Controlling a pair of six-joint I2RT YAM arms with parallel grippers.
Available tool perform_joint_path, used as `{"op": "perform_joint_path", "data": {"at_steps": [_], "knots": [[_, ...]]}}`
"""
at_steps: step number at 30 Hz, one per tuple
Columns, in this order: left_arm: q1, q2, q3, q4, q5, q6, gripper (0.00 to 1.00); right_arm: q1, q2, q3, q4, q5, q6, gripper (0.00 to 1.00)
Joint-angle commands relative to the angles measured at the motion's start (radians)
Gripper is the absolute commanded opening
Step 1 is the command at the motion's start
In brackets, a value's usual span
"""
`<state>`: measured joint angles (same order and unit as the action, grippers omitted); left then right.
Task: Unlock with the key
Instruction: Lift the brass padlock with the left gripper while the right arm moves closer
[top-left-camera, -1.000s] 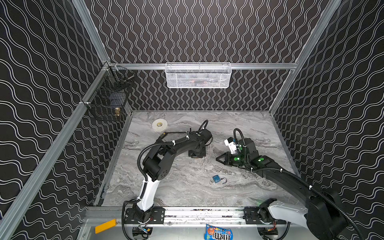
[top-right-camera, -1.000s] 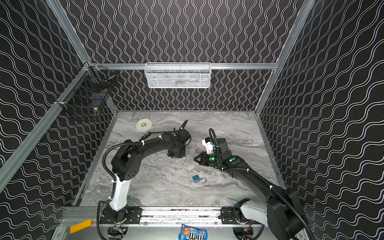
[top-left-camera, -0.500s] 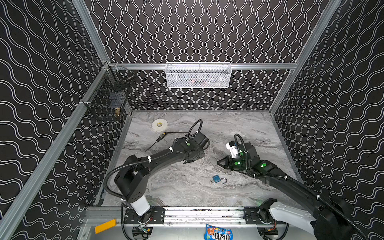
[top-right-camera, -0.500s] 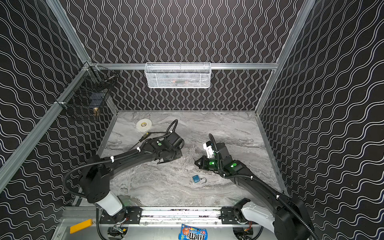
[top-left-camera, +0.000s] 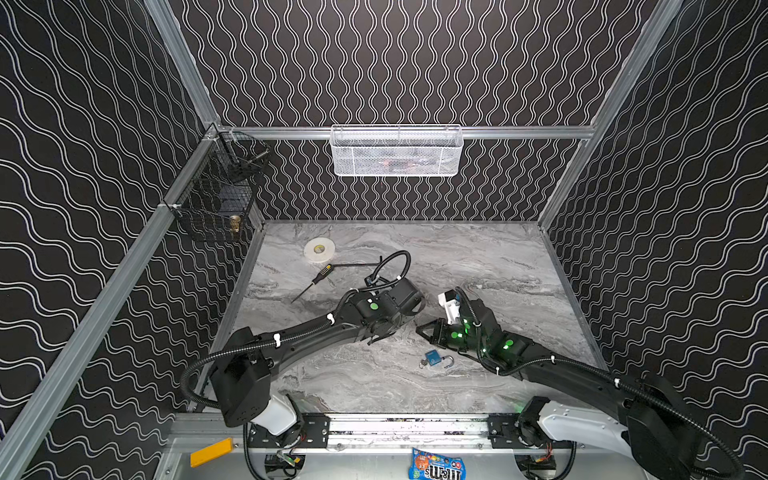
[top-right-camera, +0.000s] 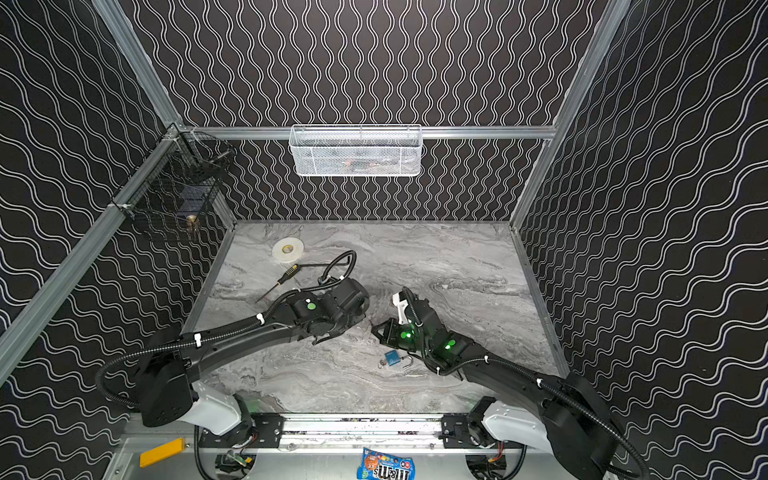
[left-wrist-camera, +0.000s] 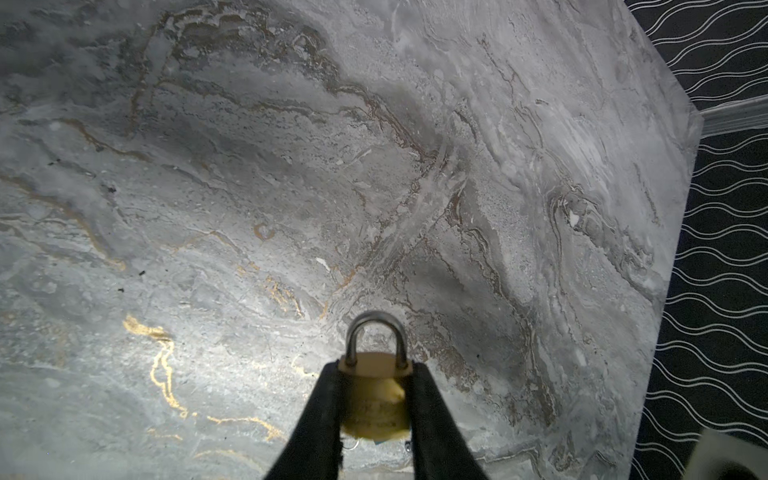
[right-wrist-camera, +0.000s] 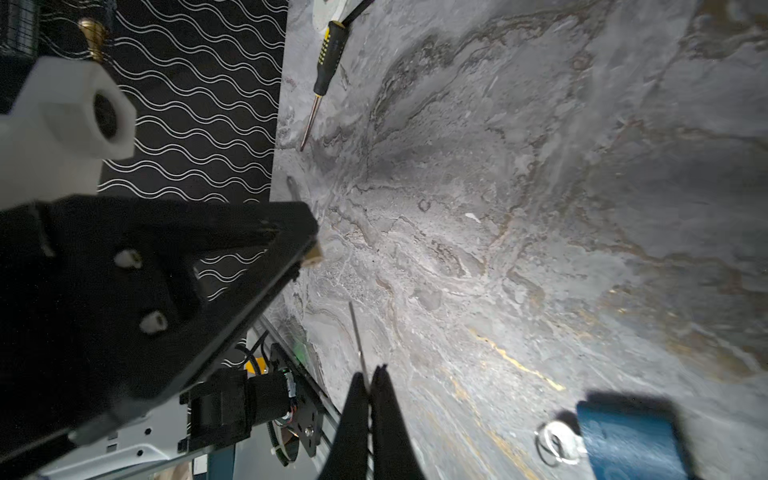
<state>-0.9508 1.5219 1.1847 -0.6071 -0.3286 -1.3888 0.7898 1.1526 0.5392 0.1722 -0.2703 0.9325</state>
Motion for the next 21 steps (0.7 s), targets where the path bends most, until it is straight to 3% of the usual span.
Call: {"op": "perform_joint_path", "data": {"at_steps": [1,21], "knots": [[-0.002,-0.016,-0.005,0.041,-0.007,-0.030,0.11,0.018,0.018,0.005,0.145,0.025,0.059,0.00],[-0.006,-0.046,-0.025,0.073,0.019,-0.029,0.12,0.067,0.096,0.015,0.203,0.085,0.091,0.00]]}}
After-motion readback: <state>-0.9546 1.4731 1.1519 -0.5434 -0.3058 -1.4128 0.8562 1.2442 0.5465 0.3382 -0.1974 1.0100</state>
